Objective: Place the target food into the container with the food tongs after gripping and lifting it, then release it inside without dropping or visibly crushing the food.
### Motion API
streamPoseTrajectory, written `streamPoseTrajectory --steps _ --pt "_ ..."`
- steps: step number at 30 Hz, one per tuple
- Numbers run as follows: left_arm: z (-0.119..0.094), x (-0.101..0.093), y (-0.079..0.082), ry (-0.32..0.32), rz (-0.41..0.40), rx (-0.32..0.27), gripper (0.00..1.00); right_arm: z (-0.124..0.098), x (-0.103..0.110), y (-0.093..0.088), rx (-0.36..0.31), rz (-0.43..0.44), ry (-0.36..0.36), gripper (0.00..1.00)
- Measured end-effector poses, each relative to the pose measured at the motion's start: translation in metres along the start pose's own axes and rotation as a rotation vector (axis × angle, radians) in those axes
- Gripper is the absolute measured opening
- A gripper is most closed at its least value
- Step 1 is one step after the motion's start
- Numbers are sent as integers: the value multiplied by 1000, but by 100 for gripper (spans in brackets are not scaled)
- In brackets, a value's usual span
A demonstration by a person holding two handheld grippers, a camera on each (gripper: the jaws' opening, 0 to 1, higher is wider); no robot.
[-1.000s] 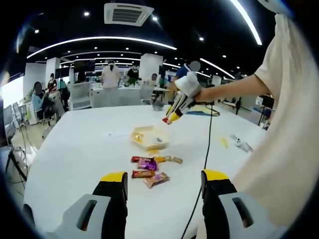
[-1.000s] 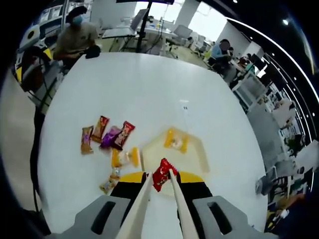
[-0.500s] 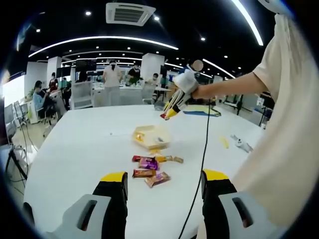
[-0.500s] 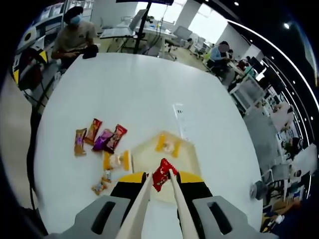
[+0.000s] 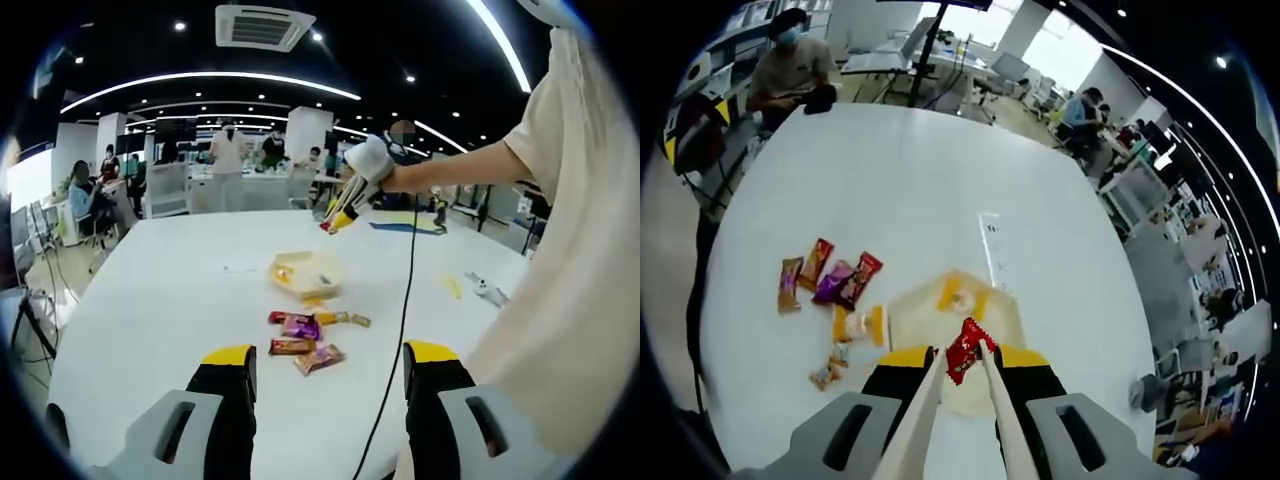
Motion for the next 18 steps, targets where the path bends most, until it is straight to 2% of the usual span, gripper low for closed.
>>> streamPoseTrajectory --steps 18 --pt "-2 7 0 11 -2 4 59 5 -16 17 -5 -39 -10 24"
Point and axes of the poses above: the point that each gripper's makers call its tool centre point, and the gripper's own axes: z roughly forward along the fingers, x roughly to its left, y roughly out of its top, the point moved 2 cm from there along -z, roughly backward along the fingers, and after that the axes turned 9 degrees about x, right-handed, at the moved point
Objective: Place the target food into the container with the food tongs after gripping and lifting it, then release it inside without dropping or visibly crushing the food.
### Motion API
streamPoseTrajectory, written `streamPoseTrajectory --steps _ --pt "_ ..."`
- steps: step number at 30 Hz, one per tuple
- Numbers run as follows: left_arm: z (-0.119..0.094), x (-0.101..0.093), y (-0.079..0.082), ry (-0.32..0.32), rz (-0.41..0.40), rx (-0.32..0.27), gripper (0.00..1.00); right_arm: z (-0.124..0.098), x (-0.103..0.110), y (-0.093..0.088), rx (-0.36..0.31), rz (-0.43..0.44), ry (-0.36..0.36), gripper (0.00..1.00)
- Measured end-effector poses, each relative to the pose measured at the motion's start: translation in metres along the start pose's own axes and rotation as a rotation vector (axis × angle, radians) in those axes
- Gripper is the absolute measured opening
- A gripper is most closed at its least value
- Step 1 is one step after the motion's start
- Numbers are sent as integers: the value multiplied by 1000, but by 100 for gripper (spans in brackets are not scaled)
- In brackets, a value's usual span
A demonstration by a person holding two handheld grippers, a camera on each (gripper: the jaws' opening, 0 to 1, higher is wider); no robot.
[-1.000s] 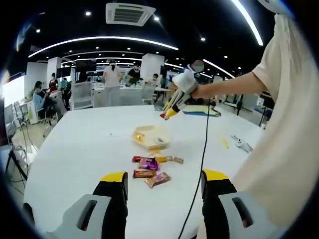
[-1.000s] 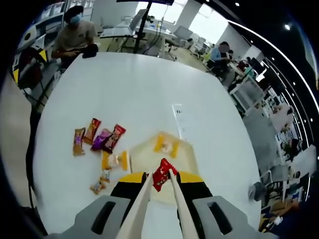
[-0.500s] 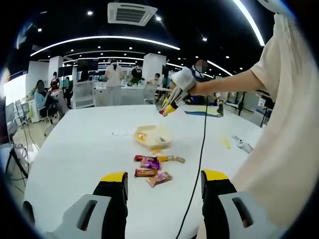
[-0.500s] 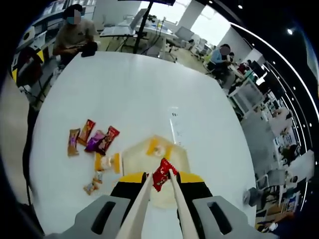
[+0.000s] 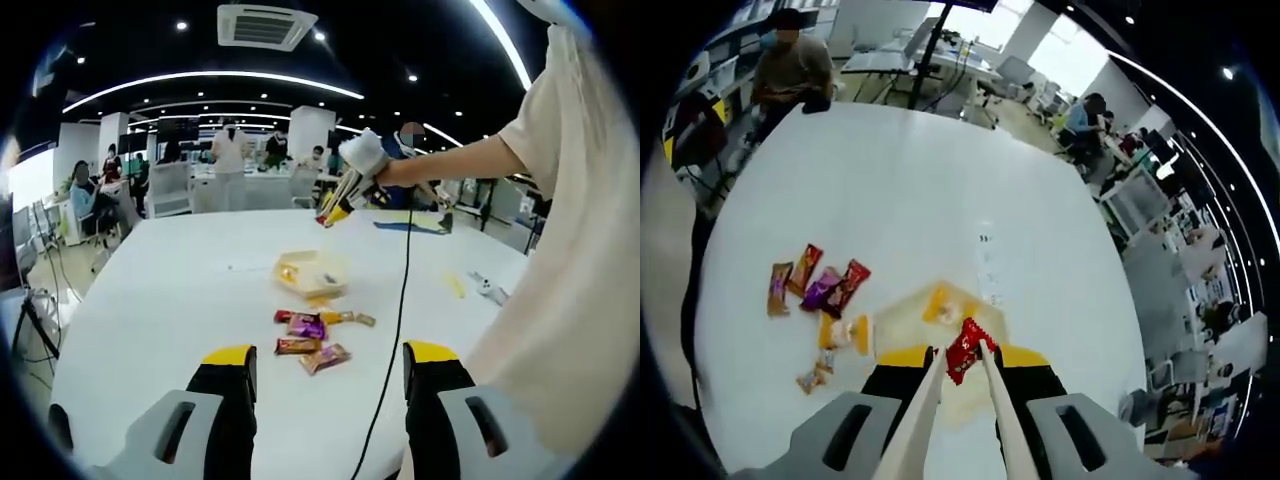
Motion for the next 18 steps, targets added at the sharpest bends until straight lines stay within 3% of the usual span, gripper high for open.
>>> streamPoseTrajectory --steps 18 --pt "2 -1 -2 -8 8 5 59 1 -11 6 9 -12 -5 24"
Point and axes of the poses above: the point that each gripper's makers call its tool centre point, and the gripper's own axes: z roughly forward along the fingers, x roughly to its left, y roughly out of its top, the point moved 2 cm from there along -z, roughly backward along the fingers, and after that the axes turned 9 degrees about x, right-handed, at the moved point
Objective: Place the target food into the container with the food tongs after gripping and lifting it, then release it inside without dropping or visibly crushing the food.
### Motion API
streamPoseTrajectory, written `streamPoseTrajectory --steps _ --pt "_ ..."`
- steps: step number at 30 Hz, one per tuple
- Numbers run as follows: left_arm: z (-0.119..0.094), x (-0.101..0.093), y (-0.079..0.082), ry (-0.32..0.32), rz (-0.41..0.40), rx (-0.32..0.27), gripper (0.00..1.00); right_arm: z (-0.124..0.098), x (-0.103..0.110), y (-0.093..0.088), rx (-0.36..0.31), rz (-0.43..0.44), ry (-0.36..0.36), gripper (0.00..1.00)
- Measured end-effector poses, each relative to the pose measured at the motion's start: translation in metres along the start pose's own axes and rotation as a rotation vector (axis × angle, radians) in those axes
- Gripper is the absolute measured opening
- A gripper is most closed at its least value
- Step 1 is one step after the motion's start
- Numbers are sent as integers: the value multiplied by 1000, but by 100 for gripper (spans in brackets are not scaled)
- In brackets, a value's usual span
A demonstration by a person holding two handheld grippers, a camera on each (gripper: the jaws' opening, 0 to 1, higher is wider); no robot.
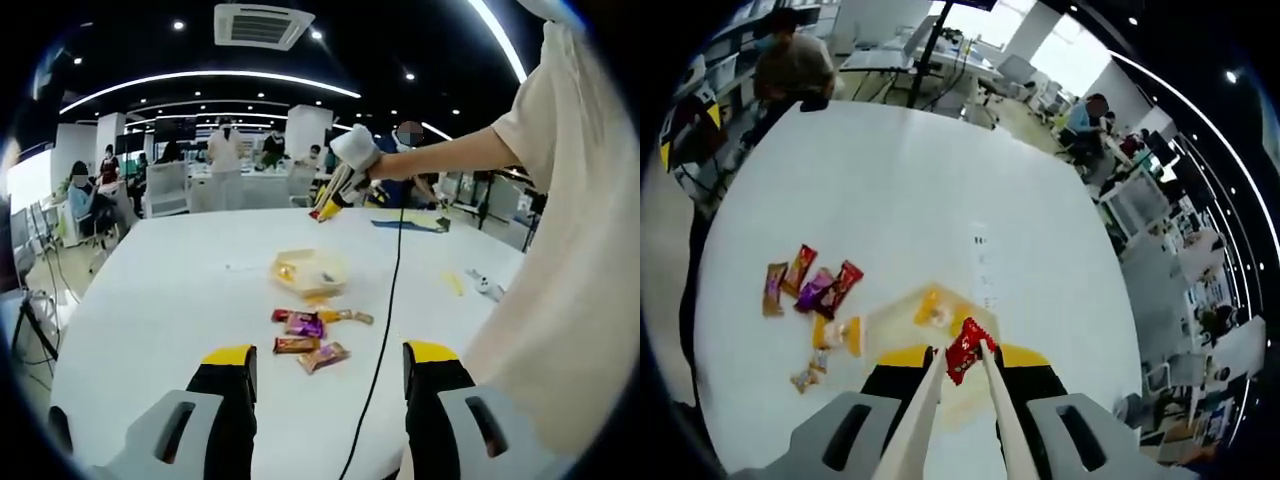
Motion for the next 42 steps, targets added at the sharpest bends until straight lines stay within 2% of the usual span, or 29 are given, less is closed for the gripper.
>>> streamPoseTrajectory --steps 28,32,39,42 --pt "-2 -1 -2 6 -7 -2 58 -1 5 0 -8 0 2 25" --pt "-2 -1 -2 7 -9 -4 58 -1 11 -4 -6 4 8 25" --pt "-2 -4 -1 2 -2 -7 58 2 35 -14 5 7 44 25" --pt "-1 -6 -2 -4 -1 -2 59 4 52 -20 11 10 67 25"
Point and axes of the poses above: the point that each gripper's makers call its tool centre point, and the gripper's own axes: z roughly forward along the fingers, x roughly to its left, y roughly out of its top, the point moved 2 cm from there along -z, roughly backward along the fingers, and after that the axes turned 9 degrees about x, right-handed, at the moved point
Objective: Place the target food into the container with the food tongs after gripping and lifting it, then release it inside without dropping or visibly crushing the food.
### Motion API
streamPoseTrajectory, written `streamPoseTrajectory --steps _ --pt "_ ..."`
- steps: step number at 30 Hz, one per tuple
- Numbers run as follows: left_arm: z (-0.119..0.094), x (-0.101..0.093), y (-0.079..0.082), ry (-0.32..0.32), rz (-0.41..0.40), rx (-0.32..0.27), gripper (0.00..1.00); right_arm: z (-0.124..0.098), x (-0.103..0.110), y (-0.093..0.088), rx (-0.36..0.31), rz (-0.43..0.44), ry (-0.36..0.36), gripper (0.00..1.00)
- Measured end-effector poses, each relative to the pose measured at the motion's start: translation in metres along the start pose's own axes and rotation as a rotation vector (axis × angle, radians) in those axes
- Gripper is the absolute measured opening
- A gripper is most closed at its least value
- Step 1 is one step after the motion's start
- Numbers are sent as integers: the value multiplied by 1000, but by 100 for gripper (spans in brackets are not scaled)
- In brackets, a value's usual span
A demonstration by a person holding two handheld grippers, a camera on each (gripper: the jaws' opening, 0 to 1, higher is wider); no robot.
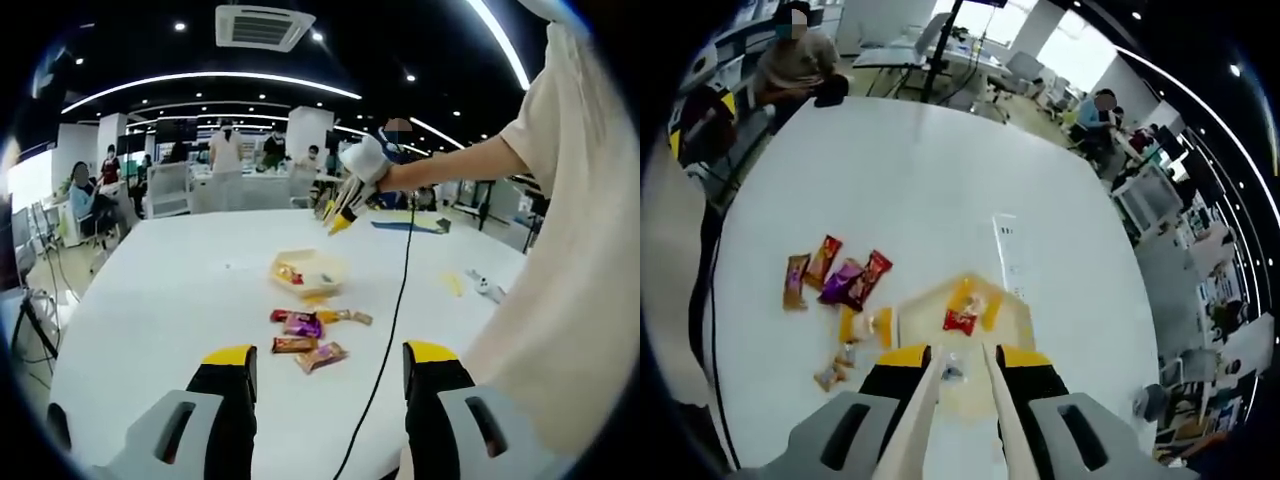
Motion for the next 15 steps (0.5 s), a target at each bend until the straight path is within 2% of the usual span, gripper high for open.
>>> streamPoseTrajectory --steps 9,15 --pt "0 -2 2 3 5 -11 59 8 42 -12 10 16 58 25" --pt "0 -8 -3 -9 5 -5 59 14 68 -18 15 22 93 25"
Point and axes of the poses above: the point that each gripper's makers call its tool centre point, and the gripper's own axes: z roughly forward along the fingers, x roughly to its left, y roughly out of its top, the point moved 2 cm from there along -z, roughly backward along the fingers, and after that the axes turned 9 degrees about x, right-handed, at the moved point
